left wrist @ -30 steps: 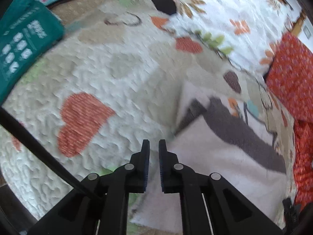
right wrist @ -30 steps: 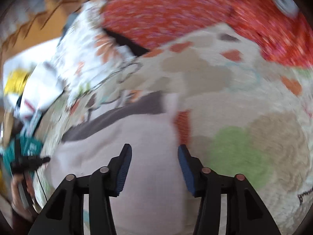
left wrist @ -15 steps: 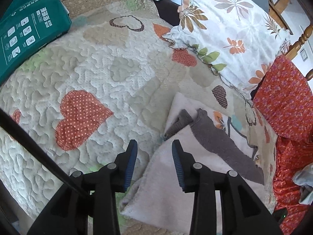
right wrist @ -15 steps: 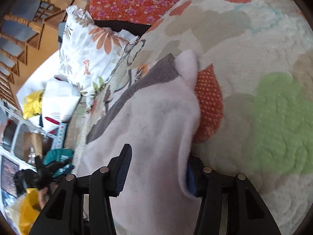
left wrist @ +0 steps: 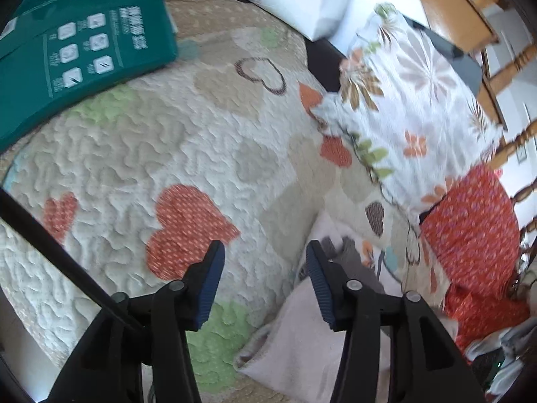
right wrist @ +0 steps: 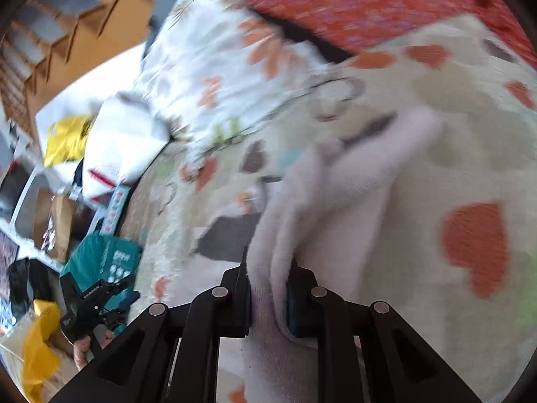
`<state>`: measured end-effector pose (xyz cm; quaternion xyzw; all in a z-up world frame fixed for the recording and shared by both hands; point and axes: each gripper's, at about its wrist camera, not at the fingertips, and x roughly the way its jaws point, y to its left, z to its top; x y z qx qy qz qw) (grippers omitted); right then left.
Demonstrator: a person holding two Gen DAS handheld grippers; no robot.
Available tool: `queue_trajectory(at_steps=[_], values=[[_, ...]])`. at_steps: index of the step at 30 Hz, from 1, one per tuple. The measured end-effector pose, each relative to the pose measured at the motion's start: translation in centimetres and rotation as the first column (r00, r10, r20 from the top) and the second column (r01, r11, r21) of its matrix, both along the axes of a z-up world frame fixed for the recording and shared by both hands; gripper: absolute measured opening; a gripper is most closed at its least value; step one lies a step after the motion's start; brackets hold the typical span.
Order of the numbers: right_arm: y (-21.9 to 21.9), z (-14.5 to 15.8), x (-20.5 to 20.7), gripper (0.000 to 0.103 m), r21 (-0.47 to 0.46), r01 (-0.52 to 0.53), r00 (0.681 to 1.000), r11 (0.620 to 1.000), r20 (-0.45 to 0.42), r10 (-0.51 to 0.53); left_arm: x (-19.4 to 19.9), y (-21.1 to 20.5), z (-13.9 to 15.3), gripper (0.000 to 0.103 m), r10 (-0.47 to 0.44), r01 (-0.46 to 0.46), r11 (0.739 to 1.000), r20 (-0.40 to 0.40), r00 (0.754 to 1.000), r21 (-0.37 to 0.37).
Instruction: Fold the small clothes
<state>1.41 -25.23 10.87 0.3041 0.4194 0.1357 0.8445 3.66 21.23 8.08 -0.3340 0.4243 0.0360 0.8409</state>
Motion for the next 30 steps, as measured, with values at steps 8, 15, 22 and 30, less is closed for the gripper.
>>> queue_trajectory(at_steps=[8,15,22,30], values=[[14.9,-1.9,5.9,0.017,-0.096,-0.215,0.976,0.972,-0.064,0.210,-0.3,3.2,0.0,0.052,0.066,-0.066,0.997,0.002,0.998,-0.039],[20.7,-5.3,7.7,0.030,-0.225,-0.291,0.953,0.930,-0.152,0.262,0.0,3.0,0.1,0.053,0.045,-0.044,0.997,0.008,0.999,-0.056],[21.7,-3.8,7.1,0.051,-0.071,-0.415,0.909,0.907,-0.064,0.411,0.1,2.8,-0.4,0.055,0.043,-0.043,0.998,-0.004,0.999,-0.056],[15.1,-1.5,5.1,0.051,-0.223,-0.295,0.955,0.929,-0.036,0.295,1.3,-1.6,-1.2,0.055,-0.108,0.108,0.994,-0.014,0.994,0.016]])
